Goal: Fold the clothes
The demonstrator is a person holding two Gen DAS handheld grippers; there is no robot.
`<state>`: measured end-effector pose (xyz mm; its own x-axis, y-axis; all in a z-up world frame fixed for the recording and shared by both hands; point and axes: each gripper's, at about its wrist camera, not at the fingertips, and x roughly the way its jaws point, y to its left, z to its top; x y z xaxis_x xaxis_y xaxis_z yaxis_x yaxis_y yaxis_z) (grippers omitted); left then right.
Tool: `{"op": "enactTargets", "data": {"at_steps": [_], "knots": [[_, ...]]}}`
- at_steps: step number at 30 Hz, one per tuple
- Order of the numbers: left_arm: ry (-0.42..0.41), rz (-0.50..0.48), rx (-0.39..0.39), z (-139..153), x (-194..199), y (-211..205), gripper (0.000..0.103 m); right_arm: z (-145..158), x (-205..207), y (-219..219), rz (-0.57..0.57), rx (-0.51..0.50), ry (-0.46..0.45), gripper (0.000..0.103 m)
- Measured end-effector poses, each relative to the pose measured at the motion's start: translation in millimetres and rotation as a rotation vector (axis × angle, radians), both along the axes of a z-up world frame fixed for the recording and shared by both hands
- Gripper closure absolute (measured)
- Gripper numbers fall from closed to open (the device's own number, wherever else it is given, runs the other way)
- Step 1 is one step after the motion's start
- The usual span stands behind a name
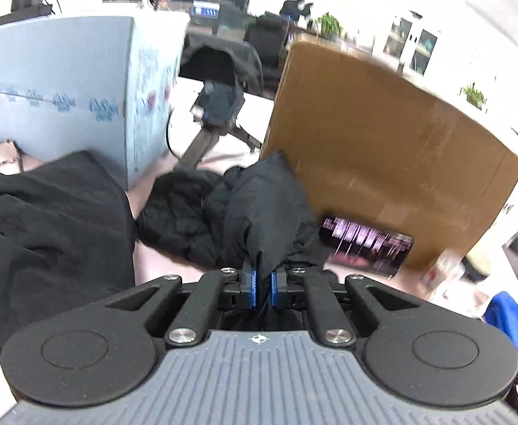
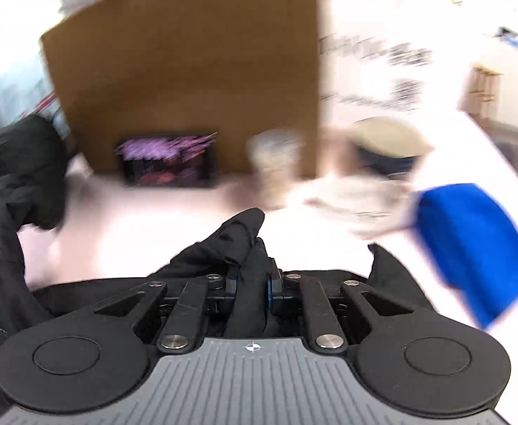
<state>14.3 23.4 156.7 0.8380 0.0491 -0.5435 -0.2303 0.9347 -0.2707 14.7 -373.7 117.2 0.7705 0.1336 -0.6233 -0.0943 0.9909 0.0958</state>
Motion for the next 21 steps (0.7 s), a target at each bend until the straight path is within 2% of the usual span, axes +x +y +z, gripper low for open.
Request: {"op": "enactTargets", "data": {"at_steps": [4,6,11,12,15,20,21], "knots": [[-0.092,0.088,0.011,21,-23,4,0.097,28,-29,-30,-0.154,0.035,-0.100,0.092],[-0.198,0.186,0.055,45,-37,12,0.097,40,-35,-40,-0.199,0.038,-0.131,0.092],[-0.376,0.316,0.146,88,-53,22,0.097,56,-24,-51,-0.234,0.083,-0.157,0.092],[-0.432,0.346,0.169,100,-54,21,0.097,56,-18,-50,-0.235,0.094,-0.157,0.092],[-0.490,0.354,0.246,115,-42,18,0.097,54,13,-45,-0.212,0.129,-0.156,0.092],[-0.451,0.387,0.322,103,-3,19,0.097,39,74,-28,-0.181,0.125,-0.096,0.092],[-0.442,0.388,0.364,97,6,17,0.097,36,85,-27,-0.177,0.135,-0.083,0.091]]}}
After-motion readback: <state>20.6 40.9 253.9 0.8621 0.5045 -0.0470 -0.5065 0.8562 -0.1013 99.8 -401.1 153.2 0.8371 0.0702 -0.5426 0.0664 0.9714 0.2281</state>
